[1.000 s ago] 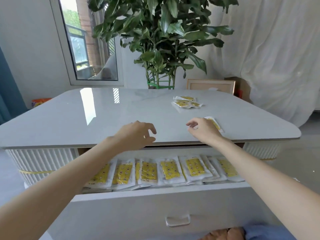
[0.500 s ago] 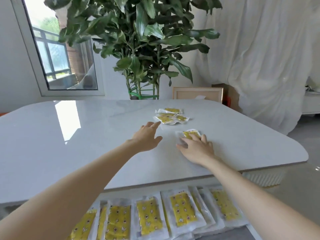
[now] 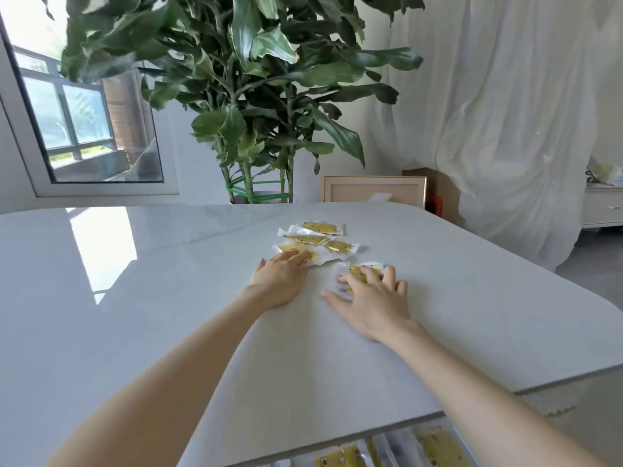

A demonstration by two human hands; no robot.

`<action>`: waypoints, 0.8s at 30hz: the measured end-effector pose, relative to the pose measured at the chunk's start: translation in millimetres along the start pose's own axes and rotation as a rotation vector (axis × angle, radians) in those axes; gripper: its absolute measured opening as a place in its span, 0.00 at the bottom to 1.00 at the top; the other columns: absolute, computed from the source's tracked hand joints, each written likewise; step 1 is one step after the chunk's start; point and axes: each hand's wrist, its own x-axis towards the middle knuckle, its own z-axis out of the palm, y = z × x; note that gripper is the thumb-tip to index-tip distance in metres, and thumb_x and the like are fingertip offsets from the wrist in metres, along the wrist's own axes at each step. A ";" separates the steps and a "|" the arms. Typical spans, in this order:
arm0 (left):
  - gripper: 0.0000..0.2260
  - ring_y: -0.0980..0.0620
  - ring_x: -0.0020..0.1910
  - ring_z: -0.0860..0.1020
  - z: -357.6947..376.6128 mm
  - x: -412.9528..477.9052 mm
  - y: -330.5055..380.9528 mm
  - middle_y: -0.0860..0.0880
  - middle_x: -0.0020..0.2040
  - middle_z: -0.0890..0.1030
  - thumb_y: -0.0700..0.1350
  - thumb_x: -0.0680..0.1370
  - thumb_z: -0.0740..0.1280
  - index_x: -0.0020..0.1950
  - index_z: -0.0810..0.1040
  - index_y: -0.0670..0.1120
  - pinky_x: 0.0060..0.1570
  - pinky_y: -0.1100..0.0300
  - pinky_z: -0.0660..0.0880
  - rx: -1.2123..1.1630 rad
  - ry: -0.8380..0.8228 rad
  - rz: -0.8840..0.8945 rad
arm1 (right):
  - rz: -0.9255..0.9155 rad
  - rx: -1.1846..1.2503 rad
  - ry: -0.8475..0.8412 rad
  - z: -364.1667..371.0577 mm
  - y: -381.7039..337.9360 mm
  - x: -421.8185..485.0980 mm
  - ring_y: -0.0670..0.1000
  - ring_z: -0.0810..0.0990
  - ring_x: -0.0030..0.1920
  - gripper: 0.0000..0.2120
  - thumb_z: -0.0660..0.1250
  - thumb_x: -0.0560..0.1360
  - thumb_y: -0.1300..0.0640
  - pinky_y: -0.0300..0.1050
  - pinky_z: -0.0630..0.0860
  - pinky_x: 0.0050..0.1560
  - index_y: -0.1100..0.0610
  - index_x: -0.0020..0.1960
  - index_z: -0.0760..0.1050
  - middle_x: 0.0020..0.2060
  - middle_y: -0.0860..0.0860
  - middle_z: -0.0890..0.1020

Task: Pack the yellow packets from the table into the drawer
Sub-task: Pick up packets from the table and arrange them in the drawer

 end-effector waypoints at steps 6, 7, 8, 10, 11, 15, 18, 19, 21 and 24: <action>0.18 0.46 0.69 0.67 -17.2 -52.6 -24.0 0.51 0.71 0.68 0.52 0.81 0.53 0.71 0.67 0.56 0.69 0.54 0.62 -0.008 0.099 -0.028 | -0.056 0.051 -0.015 -8.0 -16.0 -22.9 0.55 0.60 0.65 0.25 0.53 0.71 0.27 0.50 0.59 0.63 0.40 0.58 0.73 0.61 0.47 0.70; 0.17 0.46 0.68 0.68 -20.1 -64.4 -29.6 0.51 0.69 0.70 0.51 0.81 0.54 0.70 0.69 0.56 0.67 0.54 0.63 -0.028 0.126 -0.035 | -0.072 0.081 -0.024 -9.3 -20.5 -29.0 0.55 0.60 0.65 0.25 0.53 0.71 0.27 0.50 0.59 0.64 0.40 0.57 0.74 0.60 0.46 0.70; 0.16 0.45 0.66 0.69 -23.5 -77.0 -34.4 0.50 0.67 0.72 0.51 0.81 0.56 0.68 0.71 0.55 0.66 0.54 0.65 -0.050 0.151 -0.036 | -0.090 0.110 -0.037 -10.2 -24.8 -35.0 0.55 0.61 0.65 0.25 0.53 0.71 0.27 0.50 0.58 0.64 0.40 0.56 0.74 0.61 0.46 0.70; 0.14 0.44 0.63 0.71 -31.1 -102.2 -44.9 0.50 0.61 0.74 0.50 0.80 0.57 0.63 0.76 0.53 0.63 0.53 0.68 -0.082 0.208 -0.037 | -0.132 0.156 -0.065 -11.6 -33.5 -46.8 0.54 0.61 0.64 0.23 0.52 0.72 0.28 0.49 0.58 0.65 0.40 0.55 0.75 0.61 0.44 0.69; 0.13 0.43 0.60 0.72 -35.4 -114.6 -49.4 0.49 0.58 0.76 0.50 0.80 0.58 0.60 0.77 0.51 0.60 0.53 0.69 -0.090 0.236 -0.043 | -0.152 0.178 -0.071 -12.2 -38.3 -52.9 0.53 0.61 0.64 0.22 0.52 0.73 0.29 0.49 0.58 0.65 0.40 0.55 0.75 0.61 0.44 0.69; 0.11 0.44 0.49 0.72 -53.9 -157.9 -61.9 0.49 0.44 0.73 0.50 0.79 0.60 0.45 0.78 0.47 0.45 0.57 0.67 -0.187 0.276 -0.144 | -0.222 0.283 -0.086 -14.2 -59.3 -74.5 0.52 0.63 0.61 0.14 0.57 0.78 0.38 0.46 0.60 0.62 0.42 0.52 0.78 0.54 0.39 0.70; 0.16 0.46 0.40 0.74 -70.6 -175.7 -65.0 0.49 0.42 0.72 0.52 0.78 0.61 0.36 0.79 0.45 0.36 0.58 0.64 -0.268 0.283 -0.242 | -0.274 0.374 -0.135 -20.6 -72.6 -86.8 0.51 0.64 0.60 0.09 0.62 0.78 0.46 0.45 0.62 0.59 0.42 0.52 0.81 0.50 0.38 0.70; 0.17 0.48 0.37 0.74 -75.8 -178.9 -65.4 0.49 0.43 0.72 0.52 0.78 0.62 0.33 0.79 0.46 0.35 0.58 0.65 -0.272 0.287 -0.277 | -0.271 0.403 -0.129 -23.0 -75.8 -90.4 0.51 0.64 0.60 0.09 0.63 0.77 0.47 0.45 0.63 0.59 0.41 0.52 0.81 0.52 0.38 0.71; 0.15 0.49 0.37 0.74 -83.6 -183.0 -65.6 0.48 0.48 0.72 0.54 0.76 0.65 0.32 0.78 0.48 0.37 0.59 0.69 -0.250 0.277 -0.332 | -0.226 0.393 -0.082 -27.4 -81.7 -96.2 0.53 0.63 0.62 0.12 0.66 0.74 0.46 0.47 0.65 0.61 0.41 0.57 0.78 0.58 0.42 0.71; 0.17 0.46 0.51 0.76 -89.0 -186.8 -66.3 0.48 0.55 0.71 0.57 0.66 0.74 0.50 0.78 0.50 0.50 0.55 0.77 -0.317 0.115 -0.428 | -0.068 0.302 -0.154 -33.5 -89.9 -99.5 0.58 0.62 0.65 0.31 0.71 0.68 0.41 0.50 0.66 0.60 0.43 0.69 0.66 0.65 0.50 0.67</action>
